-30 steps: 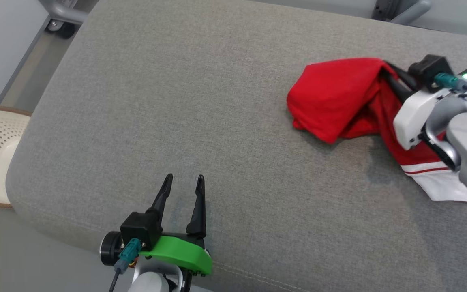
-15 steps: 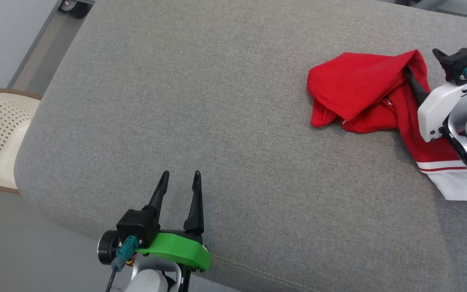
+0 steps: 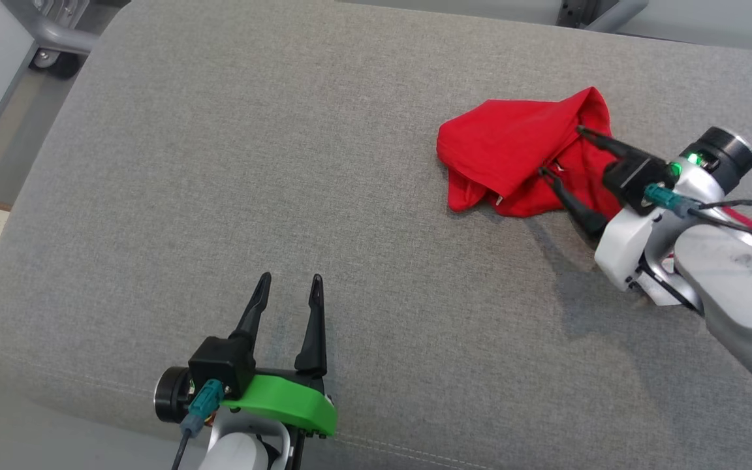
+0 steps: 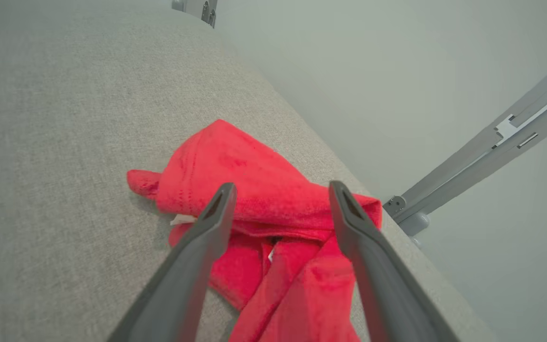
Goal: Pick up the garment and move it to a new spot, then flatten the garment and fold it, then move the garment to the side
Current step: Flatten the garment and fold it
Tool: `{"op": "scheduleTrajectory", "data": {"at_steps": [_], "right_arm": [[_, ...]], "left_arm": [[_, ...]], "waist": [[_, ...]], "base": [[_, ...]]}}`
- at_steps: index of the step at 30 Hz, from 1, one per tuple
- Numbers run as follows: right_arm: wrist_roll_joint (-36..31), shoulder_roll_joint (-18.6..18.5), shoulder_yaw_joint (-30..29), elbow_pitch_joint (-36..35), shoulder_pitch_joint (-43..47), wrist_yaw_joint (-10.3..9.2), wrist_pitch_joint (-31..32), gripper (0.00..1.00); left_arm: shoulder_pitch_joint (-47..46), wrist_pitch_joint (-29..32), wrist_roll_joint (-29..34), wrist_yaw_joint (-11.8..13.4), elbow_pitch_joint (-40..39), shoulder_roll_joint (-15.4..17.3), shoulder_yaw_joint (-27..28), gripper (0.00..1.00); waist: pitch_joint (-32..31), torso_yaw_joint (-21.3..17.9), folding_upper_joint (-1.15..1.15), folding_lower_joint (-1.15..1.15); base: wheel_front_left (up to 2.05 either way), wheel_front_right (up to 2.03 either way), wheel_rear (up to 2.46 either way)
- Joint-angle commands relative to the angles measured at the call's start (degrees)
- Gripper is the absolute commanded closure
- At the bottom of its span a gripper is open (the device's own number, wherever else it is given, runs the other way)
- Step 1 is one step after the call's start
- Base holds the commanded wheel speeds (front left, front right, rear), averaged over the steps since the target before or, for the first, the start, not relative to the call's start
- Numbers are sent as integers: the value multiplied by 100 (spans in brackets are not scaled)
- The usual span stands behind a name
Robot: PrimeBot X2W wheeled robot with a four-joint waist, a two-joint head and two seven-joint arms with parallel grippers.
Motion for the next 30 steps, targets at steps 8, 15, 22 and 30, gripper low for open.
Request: {"op": "scheduleTrajectory", "data": {"at_steps": [8,15,22,30], "right_arm": [[-491,67,630,243,-8,-10,-17,0],[-714,252,717,826,-230,-10,-18,31],[-559,265,168,743,-322,-10,-18,100],[-503,103,-180,-301,-29,-10,-19,100]], "left_arm": [[-76,-17,18,-31,-29,10,-76,0],[-65,-17,-48,-2,-45,9,-144,0],[74,-16,-89,56,-52,9,-145,0],[163,-17,-97,83,-31,10,-145,0]], "waist": [[53,338,0,0],[139,659,0,0],[78,756,0,0],[-112,608,0,0]], "base": [[0,0,0],[0,0,0],[0,0,0],[0,0,0]]}}
